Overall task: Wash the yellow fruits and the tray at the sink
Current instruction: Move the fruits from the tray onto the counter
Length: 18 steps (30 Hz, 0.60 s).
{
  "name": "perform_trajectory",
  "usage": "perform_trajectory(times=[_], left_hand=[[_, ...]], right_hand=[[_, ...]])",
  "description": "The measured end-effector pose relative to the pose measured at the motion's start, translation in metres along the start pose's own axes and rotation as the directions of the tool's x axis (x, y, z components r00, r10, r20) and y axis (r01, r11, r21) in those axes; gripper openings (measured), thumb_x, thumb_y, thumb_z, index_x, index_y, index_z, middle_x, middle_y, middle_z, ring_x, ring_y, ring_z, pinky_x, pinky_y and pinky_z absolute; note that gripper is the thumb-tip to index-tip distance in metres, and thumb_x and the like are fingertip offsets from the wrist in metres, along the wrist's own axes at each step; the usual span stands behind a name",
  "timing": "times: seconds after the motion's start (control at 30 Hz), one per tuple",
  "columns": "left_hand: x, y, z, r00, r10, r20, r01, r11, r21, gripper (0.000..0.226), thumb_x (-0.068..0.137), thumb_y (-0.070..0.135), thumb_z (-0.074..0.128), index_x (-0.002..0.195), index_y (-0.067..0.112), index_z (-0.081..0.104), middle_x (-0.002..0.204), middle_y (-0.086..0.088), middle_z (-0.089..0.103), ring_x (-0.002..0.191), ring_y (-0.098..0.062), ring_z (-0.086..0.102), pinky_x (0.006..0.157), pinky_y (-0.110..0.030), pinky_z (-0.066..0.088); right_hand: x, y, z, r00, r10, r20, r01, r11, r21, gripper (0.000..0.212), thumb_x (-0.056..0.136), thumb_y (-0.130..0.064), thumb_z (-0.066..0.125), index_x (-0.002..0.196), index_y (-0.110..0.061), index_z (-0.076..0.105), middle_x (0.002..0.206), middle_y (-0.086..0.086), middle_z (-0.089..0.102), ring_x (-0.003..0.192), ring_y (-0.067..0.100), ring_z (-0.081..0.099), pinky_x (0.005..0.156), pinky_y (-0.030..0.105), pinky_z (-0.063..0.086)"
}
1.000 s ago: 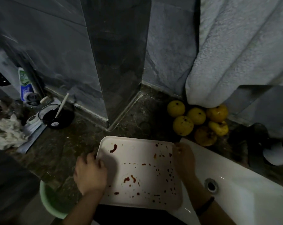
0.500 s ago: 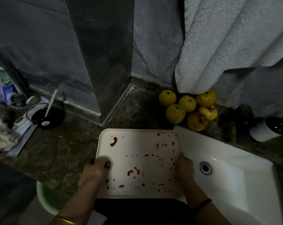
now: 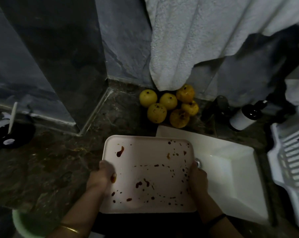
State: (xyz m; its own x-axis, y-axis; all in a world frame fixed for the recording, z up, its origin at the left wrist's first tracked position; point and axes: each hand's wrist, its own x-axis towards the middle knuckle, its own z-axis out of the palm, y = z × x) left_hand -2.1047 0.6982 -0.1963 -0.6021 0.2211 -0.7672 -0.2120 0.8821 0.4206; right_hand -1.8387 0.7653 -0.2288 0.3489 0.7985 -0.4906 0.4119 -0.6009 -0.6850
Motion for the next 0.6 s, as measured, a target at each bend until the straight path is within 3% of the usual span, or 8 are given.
perform_trajectory(times=[0.13, 0.23, 0.33, 0.4, 0.5, 0.6], left_hand=[[-0.018, -0.002, 0.032, 0.996, 0.062, 0.058, -0.065, 0.997, 0.040, 0.066, 0.098, 0.054, 0.030, 0.128, -0.002, 0.050, 0.114, -0.026, 0.056, 0.106, -0.039, 0.053, 0.097, -0.043, 0.040], [-0.039, -0.008, 0.062, 0.991, 0.104, 0.087, -0.107, 0.994, 0.031, 0.065, 0.097, 0.055, 0.034, 0.125, 0.000, 0.054, 0.114, -0.023, 0.058, 0.105, -0.039, 0.054, 0.095, -0.044, 0.041], [-0.052, -0.014, 0.092, 0.988, 0.101, 0.119, -0.107, 0.993, 0.045, 0.076, 0.085, 0.073, 0.034, 0.114, 0.008, 0.062, 0.104, -0.019, 0.065, 0.096, -0.037, 0.062, 0.094, -0.048, 0.046], [-0.062, -0.015, 0.107, 0.976, 0.085, 0.198, -0.099, 0.993, 0.059, 0.076, 0.085, 0.075, 0.033, 0.106, 0.009, 0.064, 0.102, -0.018, 0.066, 0.096, -0.036, 0.062, 0.092, -0.045, 0.047], [-0.072, -0.018, 0.125, 0.935, 0.124, 0.332, -0.138, 0.990, 0.019, 0.055, 0.094, 0.059, 0.037, 0.105, 0.013, 0.064, 0.108, -0.015, 0.065, 0.105, -0.034, 0.059, 0.097, -0.044, 0.042], [-0.072, -0.025, 0.141, 0.930, 0.226, 0.288, -0.221, 0.974, -0.052, 0.049, 0.096, 0.051, 0.044, 0.122, 0.013, 0.060, 0.123, -0.015, 0.061, 0.113, -0.032, 0.057, 0.102, -0.048, 0.042]], right_hand=[[0.020, 0.017, -0.037, 0.998, 0.054, 0.011, -0.053, 0.998, -0.030, 0.059, 0.101, -0.049, 0.025, 0.070, -0.007, 0.053, 0.069, 0.009, 0.052, 0.063, 0.023, 0.049, 0.058, 0.031, 0.036], [0.037, 0.027, -0.070, 0.994, 0.099, 0.052, -0.096, 0.994, -0.045, 0.058, 0.102, -0.046, 0.025, 0.075, -0.005, 0.055, 0.069, 0.010, 0.050, 0.063, 0.024, 0.049, 0.059, 0.032, 0.038], [0.058, 0.033, -0.101, 0.982, 0.128, 0.136, -0.120, 0.991, -0.063, 0.056, 0.102, -0.043, 0.028, 0.117, 0.003, 0.056, 0.104, 0.020, 0.061, 0.093, 0.034, 0.059, 0.082, 0.042, 0.049], [0.073, 0.035, -0.117, 0.966, 0.192, 0.174, -0.188, 0.981, -0.041, 0.062, 0.100, -0.049, 0.029, 0.134, 0.001, 0.046, 0.129, 0.022, 0.053, 0.113, 0.038, 0.053, 0.098, 0.046, 0.045], [0.088, 0.036, -0.136, 0.953, 0.224, 0.202, -0.239, 0.969, 0.054, 0.066, 0.097, -0.056, 0.031, 0.135, -0.004, 0.047, 0.135, 0.018, 0.049, 0.118, 0.036, 0.048, 0.102, 0.045, 0.040], [0.095, 0.036, -0.148, 0.967, 0.150, 0.206, -0.153, 0.988, -0.003, 0.057, 0.101, -0.049, 0.030, 0.125, -0.004, 0.055, 0.124, 0.017, 0.055, 0.114, 0.034, 0.051, 0.101, 0.043, 0.042]])
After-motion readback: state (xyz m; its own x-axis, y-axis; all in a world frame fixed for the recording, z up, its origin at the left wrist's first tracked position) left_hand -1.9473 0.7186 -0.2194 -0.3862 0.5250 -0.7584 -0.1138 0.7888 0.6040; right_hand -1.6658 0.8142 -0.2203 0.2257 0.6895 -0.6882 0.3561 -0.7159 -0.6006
